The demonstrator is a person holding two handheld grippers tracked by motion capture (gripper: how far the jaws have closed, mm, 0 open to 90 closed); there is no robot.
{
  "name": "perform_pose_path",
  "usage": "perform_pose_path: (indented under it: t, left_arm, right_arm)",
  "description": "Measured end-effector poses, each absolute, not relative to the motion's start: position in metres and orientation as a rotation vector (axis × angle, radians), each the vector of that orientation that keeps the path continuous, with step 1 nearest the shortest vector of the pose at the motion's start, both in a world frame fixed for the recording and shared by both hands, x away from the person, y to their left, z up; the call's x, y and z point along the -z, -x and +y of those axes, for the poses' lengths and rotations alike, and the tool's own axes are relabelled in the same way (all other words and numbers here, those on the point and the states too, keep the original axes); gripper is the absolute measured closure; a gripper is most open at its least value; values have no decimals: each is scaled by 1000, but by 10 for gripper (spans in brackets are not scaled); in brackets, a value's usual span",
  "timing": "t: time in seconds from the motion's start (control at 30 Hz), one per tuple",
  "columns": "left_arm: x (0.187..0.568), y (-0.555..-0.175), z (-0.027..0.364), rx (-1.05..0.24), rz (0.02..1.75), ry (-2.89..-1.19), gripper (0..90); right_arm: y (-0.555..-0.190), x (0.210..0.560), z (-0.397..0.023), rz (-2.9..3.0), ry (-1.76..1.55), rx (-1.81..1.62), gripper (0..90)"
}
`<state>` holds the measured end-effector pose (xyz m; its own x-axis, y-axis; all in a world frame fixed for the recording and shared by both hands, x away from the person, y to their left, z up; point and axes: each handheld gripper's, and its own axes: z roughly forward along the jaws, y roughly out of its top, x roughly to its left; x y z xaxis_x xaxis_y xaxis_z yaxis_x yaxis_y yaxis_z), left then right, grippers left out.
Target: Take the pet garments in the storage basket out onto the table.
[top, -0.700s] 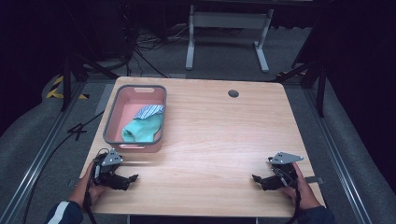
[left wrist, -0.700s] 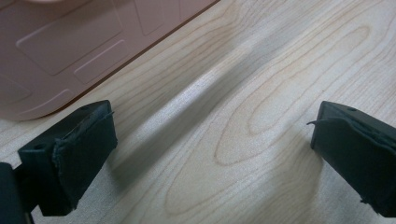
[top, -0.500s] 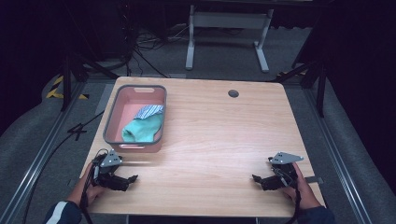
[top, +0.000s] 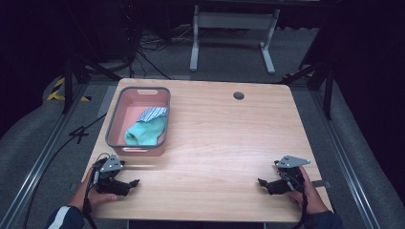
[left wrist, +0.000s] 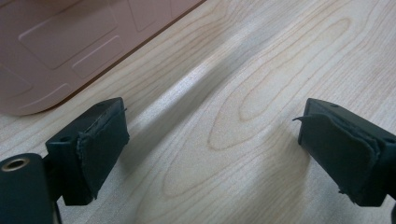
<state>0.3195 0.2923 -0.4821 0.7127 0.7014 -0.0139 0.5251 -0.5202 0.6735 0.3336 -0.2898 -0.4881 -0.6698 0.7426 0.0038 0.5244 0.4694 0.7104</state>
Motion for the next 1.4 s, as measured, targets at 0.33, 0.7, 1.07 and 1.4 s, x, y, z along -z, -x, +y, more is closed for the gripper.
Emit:
perform_pose_path:
  t: [0.33,0.7,1.07,1.4]
  left_arm:
    - [472,-318,292,-310,941,-2329,174]
    - [439,-311,288,-349,901,-2325,190]
    - [379,-305,282,-448,824,-2250,189]
    - [352,-332,272,-519,802,-2308,197]
  right_arm:
    - [-334,488,-290,2414,-1079,-1011,6]
    - [-334,488,-290,2414,-1080,-1011,6]
    - [-333,488,-290,2414,-1081,-1010,6]
    - [-333,488,-290,2413,-1081,-1009,6]
